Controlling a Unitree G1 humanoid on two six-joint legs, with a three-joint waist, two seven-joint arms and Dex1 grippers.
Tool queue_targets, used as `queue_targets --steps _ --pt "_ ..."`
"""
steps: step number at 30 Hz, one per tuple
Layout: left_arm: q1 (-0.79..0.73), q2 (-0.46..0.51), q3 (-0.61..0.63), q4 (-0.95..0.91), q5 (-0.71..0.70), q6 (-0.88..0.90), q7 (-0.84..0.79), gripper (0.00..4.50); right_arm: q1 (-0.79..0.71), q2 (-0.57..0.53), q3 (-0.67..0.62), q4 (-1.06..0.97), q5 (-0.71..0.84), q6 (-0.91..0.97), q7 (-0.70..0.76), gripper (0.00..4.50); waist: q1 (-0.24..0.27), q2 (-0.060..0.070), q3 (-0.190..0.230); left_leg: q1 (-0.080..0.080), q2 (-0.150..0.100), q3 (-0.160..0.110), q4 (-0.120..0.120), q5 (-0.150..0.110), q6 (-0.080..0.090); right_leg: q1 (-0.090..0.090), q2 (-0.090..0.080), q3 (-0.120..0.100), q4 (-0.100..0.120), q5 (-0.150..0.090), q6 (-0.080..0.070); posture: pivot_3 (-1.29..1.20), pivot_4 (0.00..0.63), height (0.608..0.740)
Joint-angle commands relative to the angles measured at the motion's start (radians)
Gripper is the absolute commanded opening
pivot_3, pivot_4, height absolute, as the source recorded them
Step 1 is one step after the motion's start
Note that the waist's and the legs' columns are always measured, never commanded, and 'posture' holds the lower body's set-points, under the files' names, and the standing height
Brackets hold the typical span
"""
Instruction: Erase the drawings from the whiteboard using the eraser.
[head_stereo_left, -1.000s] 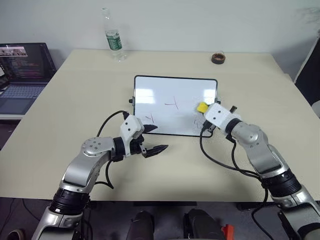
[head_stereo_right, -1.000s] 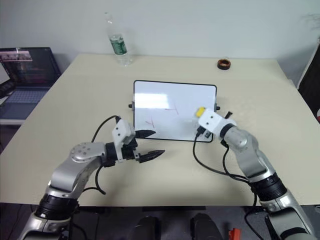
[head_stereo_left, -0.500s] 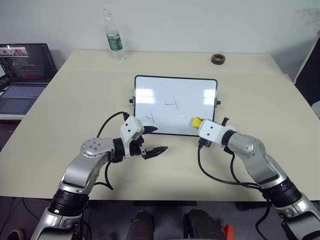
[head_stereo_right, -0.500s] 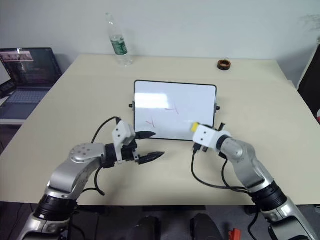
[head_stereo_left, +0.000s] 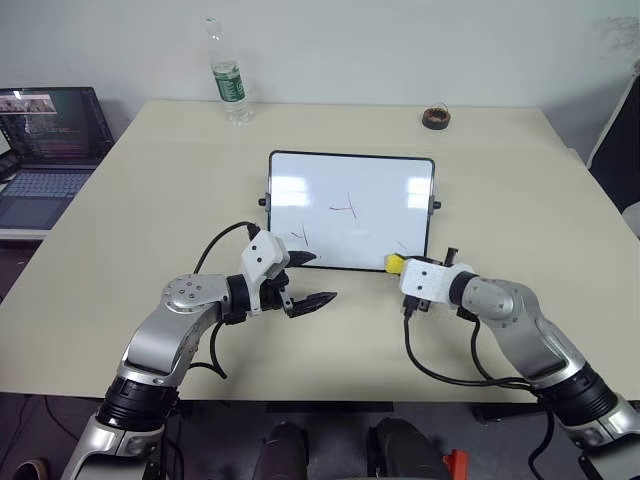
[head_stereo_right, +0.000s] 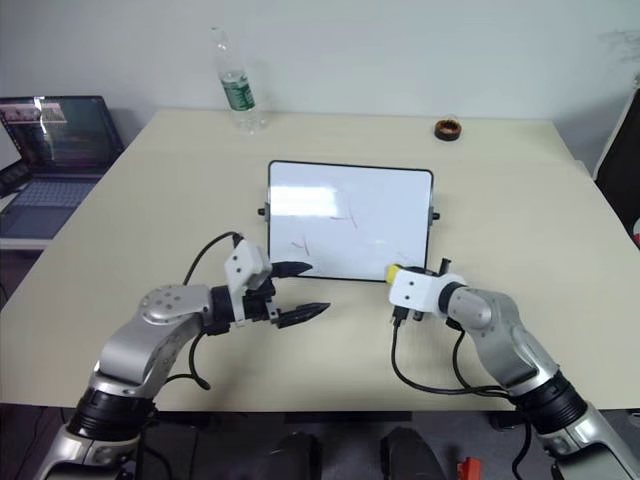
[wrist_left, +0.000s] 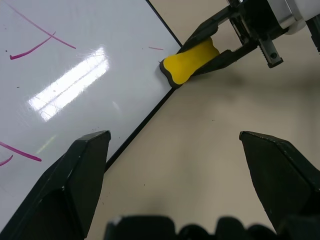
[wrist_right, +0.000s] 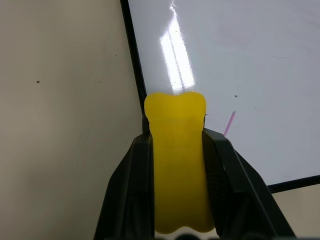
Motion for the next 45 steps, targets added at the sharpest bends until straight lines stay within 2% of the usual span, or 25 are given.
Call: queue_targets --steps 1,12,20,25,33,41,45 --pt "-0.005 0.005 0.007 -0.042 -0.007 -0.003 -0.002 4.50 -0.047 0.009 -0.099 0.046 -0.040 0.042 -0.091 0.99 0.000 0.000 0.000 0.000 0.000 0.000 0.000 0.000 0.000 0.000 0.000 0.000 0.000 0.000 0.000 0.00 0.150 0.740" --pt "-0.004 0.001 0.007 -0.042 -0.008 -0.003 0.000 4.50 0.047 -0.061 -0.035 -0.009 -0.030 0.047 0.092 0.99 0.004 -0.001 0.000 0.000 0.000 0.000 0.000 0.000 -0.001 0.001 0.000 0.000 -0.001 0.000 0.000 0.00 0.150 0.740" --pt "-0.002 0.003 0.008 -0.044 -0.009 0.000 0.001 4.50 -0.043 0.029 -0.135 0.040 -0.045 0.042 -0.079 0.99 -0.006 -0.001 0.000 0.002 0.000 0.001 0.000 0.001 -0.001 0.002 0.000 0.001 0.000 0.000 0.001 0.00 0.150 0.740" --pt "0.005 0.007 0.014 -0.045 -0.010 -0.001 0.001 4.50 -0.016 0.012 -0.119 0.039 -0.050 0.036 -0.045 0.99 0.002 -0.001 0.000 0.001 0.000 0.000 -0.001 0.001 -0.001 0.002 0.000 0.000 -0.001 0.001 0.000 0.00 0.150 0.740" --pt "0.016 0.011 0.023 -0.048 -0.011 -0.003 0.005 4.50 0.059 -0.058 -0.079 -0.028 -0.029 -0.001 0.094 0.99 0.002 -0.001 0.000 0.001 0.000 0.000 -0.001 0.001 -0.001 0.002 0.000 0.000 -0.001 0.001 0.000 0.00 0.150 0.740" --pt "0.023 0.019 0.032 -0.051 -0.011 -0.002 0.006 4.50 -0.089 0.095 -0.115 0.068 -0.075 -0.034 -0.114 0.99 -0.016 -0.001 0.000 0.001 0.000 0.000 -0.001 0.001 -0.001 0.001 0.000 0.000 0.000 0.001 0.000 0.00 0.150 0.740" --pt "0.031 0.018 0.036 -0.065 -0.012 0.007 0.017 4.50 -0.076 0.077 -0.090 0.088 -0.072 -0.029 -0.064 0.99 -0.010 -0.001 0.000 -0.003 0.000 0.000 -0.001 0.001 -0.001 -0.001 0.000 0.000 -0.001 0.001 0.000 0.00 0.150 0.740"
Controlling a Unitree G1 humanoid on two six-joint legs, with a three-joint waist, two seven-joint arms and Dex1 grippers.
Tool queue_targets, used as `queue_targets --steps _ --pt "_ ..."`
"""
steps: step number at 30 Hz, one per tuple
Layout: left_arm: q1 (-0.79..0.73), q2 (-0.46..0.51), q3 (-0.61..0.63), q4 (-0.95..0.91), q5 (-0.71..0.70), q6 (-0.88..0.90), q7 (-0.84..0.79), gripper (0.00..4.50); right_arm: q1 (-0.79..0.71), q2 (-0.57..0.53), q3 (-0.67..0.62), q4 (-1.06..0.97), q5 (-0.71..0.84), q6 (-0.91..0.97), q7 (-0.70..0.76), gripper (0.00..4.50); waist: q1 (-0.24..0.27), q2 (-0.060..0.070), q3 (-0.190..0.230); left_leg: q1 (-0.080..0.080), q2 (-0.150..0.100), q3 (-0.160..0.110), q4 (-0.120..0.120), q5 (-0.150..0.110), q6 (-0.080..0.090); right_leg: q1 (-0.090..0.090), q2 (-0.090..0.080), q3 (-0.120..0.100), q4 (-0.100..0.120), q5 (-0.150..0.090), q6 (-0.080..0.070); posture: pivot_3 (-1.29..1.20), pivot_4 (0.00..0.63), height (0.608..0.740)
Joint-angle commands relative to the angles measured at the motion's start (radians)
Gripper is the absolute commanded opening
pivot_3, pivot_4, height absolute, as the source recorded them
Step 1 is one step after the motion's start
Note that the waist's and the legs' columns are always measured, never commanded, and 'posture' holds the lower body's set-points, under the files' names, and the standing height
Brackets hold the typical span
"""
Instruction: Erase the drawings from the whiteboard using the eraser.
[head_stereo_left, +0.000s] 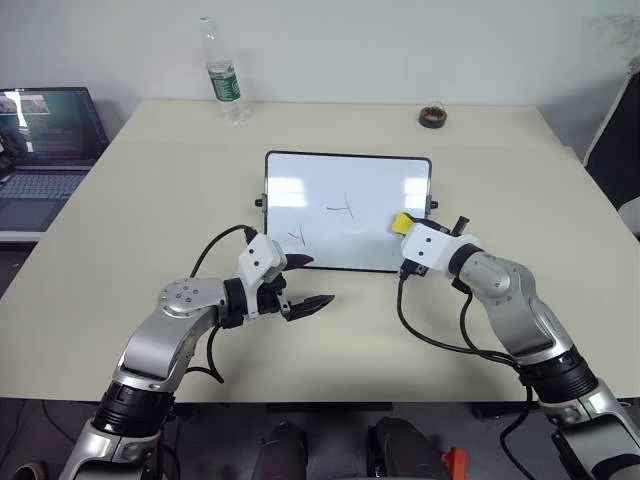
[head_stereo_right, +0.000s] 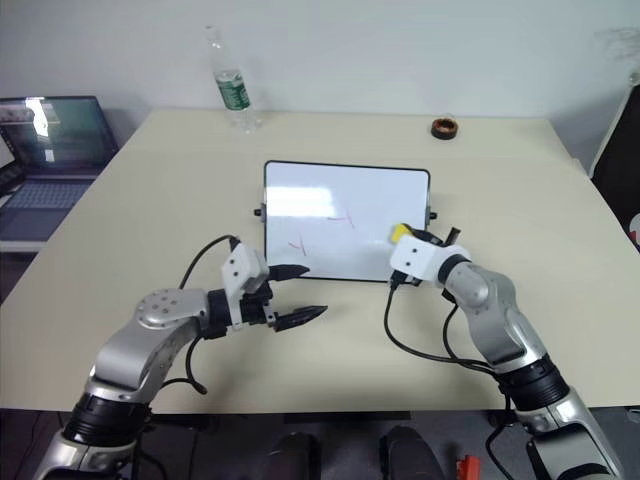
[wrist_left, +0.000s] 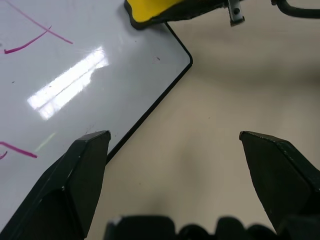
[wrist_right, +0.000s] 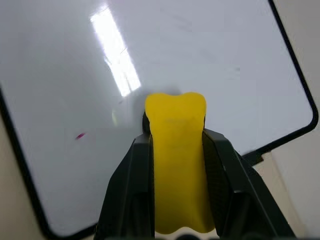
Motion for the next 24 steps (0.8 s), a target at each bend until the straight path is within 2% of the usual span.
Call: queue_targets --steps 1,7,15,24 --pt "0.004 0.010 0.027 -0.049 -0.012 0.007 0.013 4.50 0.025 -0.031 0.006 0.005 0.003 -0.007 0.053 0.99 0.003 0.000 0.000 0.000 0.000 0.000 0.000 0.000 0.000 0.000 0.000 0.000 0.000 0.000 0.000 0.00 0.150 0.740" --pt "0.029 0.021 0.043 -0.055 -0.013 0.006 0.021 4.50 0.089 -0.059 0.047 -0.053 0.009 -0.005 0.158 0.99 0.005 0.000 0.000 0.002 0.000 0.000 0.000 0.000 0.000 0.001 0.000 0.000 0.000 0.000 0.000 0.00 0.150 0.740" --pt "0.037 0.026 0.052 -0.048 -0.012 0.000 0.021 4.50 0.042 -0.019 -0.008 -0.024 -0.026 -0.008 0.044 0.99 0.004 0.000 0.000 0.003 0.000 0.000 0.000 0.000 0.000 0.002 0.000 0.000 0.001 0.000 0.000 0.00 0.150 0.740" --pt "0.038 0.025 0.051 -0.052 -0.013 0.002 0.026 4.50 0.102 -0.093 0.050 -0.048 -0.031 -0.036 0.140 0.99 0.014 0.000 0.000 0.002 0.000 0.000 0.000 0.000 0.000 0.002 0.000 0.000 0.000 0.000 0.000 0.00 0.150 0.740"
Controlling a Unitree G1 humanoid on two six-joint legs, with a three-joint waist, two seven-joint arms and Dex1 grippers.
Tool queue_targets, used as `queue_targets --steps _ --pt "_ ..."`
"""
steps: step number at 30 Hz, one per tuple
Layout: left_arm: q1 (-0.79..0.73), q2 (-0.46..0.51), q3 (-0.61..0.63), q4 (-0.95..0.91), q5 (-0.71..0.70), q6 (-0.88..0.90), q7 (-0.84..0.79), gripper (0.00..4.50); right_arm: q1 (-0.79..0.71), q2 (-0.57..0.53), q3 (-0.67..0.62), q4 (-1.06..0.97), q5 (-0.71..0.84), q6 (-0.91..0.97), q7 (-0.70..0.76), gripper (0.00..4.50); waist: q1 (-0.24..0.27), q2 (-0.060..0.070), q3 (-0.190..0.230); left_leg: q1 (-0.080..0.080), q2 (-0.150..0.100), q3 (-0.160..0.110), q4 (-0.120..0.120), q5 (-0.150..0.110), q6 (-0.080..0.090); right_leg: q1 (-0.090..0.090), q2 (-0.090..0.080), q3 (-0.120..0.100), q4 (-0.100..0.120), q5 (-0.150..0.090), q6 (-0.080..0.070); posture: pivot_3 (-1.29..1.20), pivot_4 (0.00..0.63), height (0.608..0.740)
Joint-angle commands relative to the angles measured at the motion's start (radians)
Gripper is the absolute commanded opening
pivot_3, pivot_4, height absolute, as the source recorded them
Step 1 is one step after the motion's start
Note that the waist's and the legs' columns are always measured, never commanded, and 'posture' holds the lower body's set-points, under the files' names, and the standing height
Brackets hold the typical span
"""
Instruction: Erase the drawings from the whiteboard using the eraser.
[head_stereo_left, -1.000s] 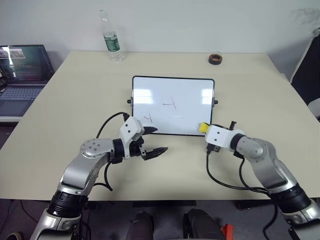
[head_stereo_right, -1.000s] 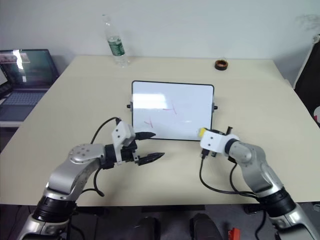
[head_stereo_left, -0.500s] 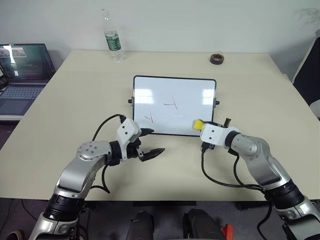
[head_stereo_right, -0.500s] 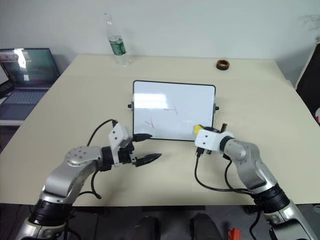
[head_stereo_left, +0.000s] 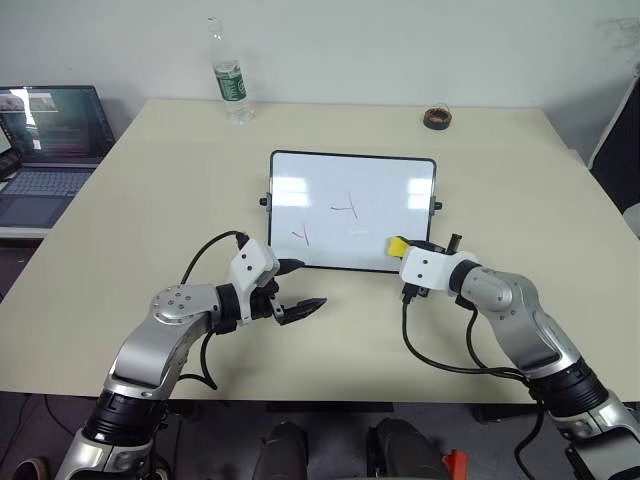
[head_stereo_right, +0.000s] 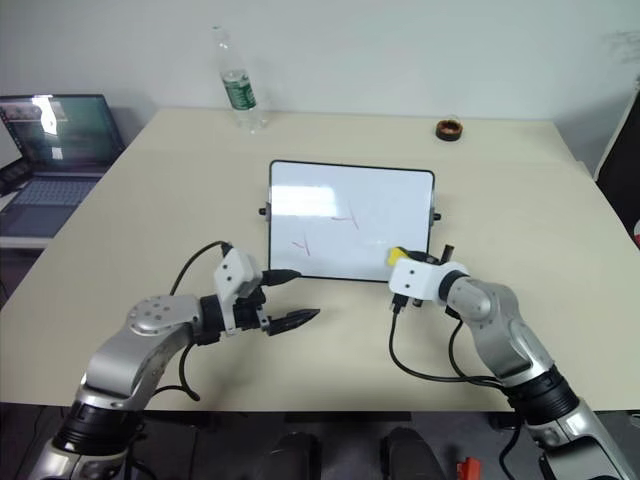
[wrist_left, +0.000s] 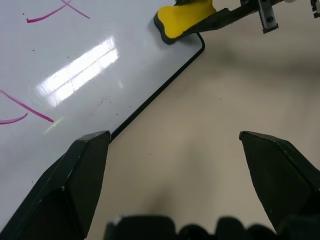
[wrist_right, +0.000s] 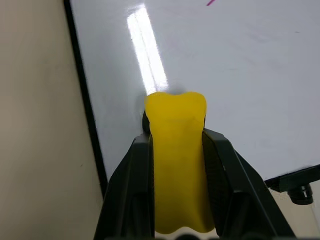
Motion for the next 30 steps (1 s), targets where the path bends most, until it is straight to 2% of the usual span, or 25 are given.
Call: queue_targets --steps 1,12,18,25,30 --pt "-0.004 0.006 0.030 -0.038 -0.012 -0.011 0.006 4.50 0.030 -0.032 0.006 -0.003 -0.024 0.010 0.037 0.99 0.000 0.000 0.000 0.000 0.000 0.000 0.000 0.000 0.000 0.000 0.000 0.000 0.000 0.000 0.000 0.00 0.150 0.740" --pt "-0.002 0.012 0.037 -0.024 -0.010 -0.020 0.003 4.50 -0.035 -0.013 -0.080 0.048 -0.019 0.023 -0.073 0.99 -0.001 0.000 0.000 0.001 0.000 0.000 0.000 0.000 0.000 0.000 0.000 0.000 0.000 0.000 0.000 0.00 0.150 0.740" --pt "0.008 0.011 0.083 -0.028 -0.026 -0.013 0.019 4.50 -0.038 -0.015 -0.112 0.047 0.030 0.018 -0.050 0.99 0.000 0.000 0.000 0.000 0.000 0.000 0.000 0.000 0.000 0.000 0.000 0.000 0.000 0.000 0.000 0.00 0.150 0.740" --pt "0.024 -0.016 0.270 -0.013 -0.058 0.016 0.160 4.50 0.048 0.106 -0.245 -0.221 0.336 0.220 0.066 0.99 0.000 0.000 0.001 -0.003 0.001 -0.001 0.000 0.000 0.000 -0.002 0.000 0.000 0.000 0.000 0.000 0.00 0.150 0.740" --pt "0.064 -0.019 0.353 -0.044 -0.107 0.068 0.215 4.50 0.121 0.173 -0.321 -0.357 0.512 0.329 0.070 0.99 0.001 0.000 0.000 -0.004 0.002 -0.002 -0.001 0.000 0.000 -0.003 -0.001 -0.001 -0.001 0.000 0.000 0.00 0.150 0.740"
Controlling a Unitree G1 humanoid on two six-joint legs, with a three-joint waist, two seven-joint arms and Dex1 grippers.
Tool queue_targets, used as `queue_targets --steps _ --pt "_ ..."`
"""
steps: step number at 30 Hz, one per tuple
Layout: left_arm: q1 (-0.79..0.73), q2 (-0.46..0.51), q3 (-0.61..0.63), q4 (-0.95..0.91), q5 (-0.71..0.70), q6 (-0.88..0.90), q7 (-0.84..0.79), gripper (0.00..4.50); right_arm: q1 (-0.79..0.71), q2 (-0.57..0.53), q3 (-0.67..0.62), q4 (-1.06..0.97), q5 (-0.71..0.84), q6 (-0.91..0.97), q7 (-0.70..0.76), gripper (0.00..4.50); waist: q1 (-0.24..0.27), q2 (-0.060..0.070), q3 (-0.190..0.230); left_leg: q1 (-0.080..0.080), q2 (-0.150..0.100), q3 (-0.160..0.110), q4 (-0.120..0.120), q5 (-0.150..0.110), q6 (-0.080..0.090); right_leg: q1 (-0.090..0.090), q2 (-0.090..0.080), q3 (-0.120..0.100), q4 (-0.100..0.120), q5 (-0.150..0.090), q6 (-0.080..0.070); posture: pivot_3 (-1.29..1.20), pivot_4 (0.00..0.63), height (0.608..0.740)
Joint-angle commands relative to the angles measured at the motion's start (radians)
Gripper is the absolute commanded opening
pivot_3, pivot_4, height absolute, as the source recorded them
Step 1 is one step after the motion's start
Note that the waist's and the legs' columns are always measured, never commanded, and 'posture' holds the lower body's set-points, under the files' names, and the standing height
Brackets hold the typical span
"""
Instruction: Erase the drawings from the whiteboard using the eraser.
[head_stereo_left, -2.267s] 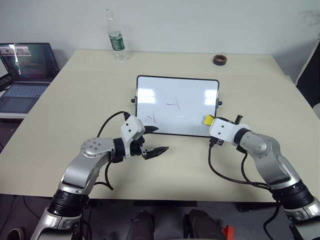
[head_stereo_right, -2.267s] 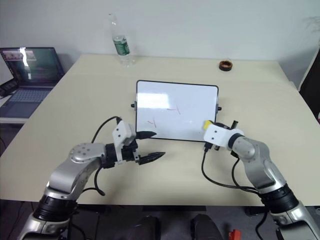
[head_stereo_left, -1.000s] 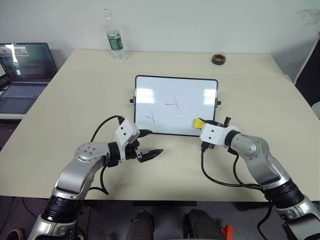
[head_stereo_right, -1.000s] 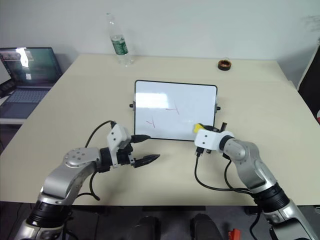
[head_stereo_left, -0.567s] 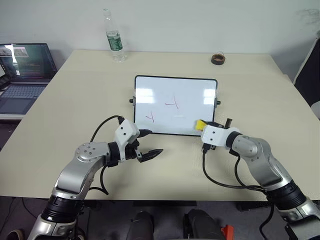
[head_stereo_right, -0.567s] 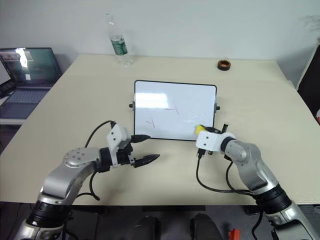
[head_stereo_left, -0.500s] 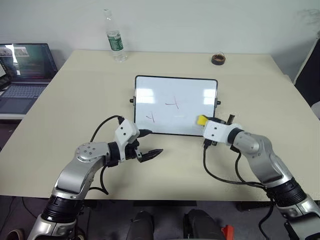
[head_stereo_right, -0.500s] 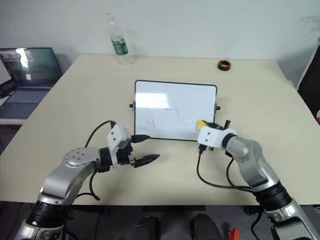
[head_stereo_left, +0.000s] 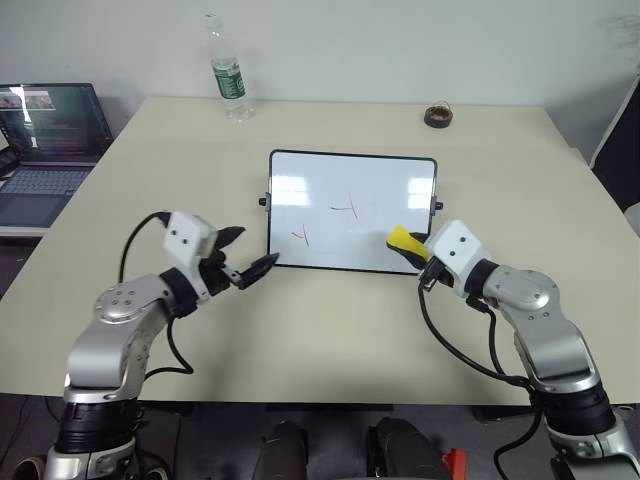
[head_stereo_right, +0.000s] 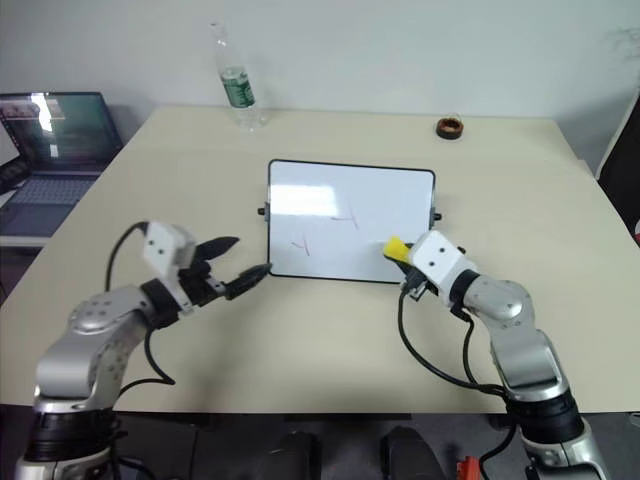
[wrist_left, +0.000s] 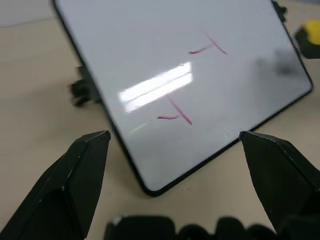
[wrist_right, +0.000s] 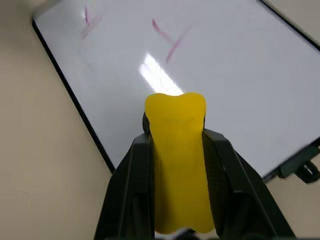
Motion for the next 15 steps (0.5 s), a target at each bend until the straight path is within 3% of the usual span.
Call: queue_targets --steps 1,7,15 --pt "0.021 0.001 0.052 -0.050 -0.027 0.016 0.036 4.50 0.036 0.021 -0.051 -0.096 0.100 0.038 -0.003 0.99 0.000 0.000 0.000 0.000 0.000 0.000 0.000 0.000 0.000 0.000 0.000 0.000 0.000 0.000 0.000 0.00 0.150 0.740" --pt "0.029 0.003 0.061 -0.078 -0.023 0.026 0.085 4.50 0.042 0.048 -0.035 -0.091 0.172 0.062 -0.037 0.99 0.001 0.000 0.000 0.001 -0.001 0.000 0.000 0.000 0.000 0.000 0.000 0.000 0.000 0.000 0.000 0.00 0.150 0.740" --pt "-0.010 -0.001 0.044 -0.107 -0.034 0.055 0.137 4.50 -0.109 0.045 0.102 0.119 0.044 -0.121 -0.097 0.99 -0.001 0.000 0.000 0.000 -0.001 0.000 0.000 0.000 0.000 0.000 0.000 0.000 0.000 0.000 0.000 0.00 0.150 0.740"
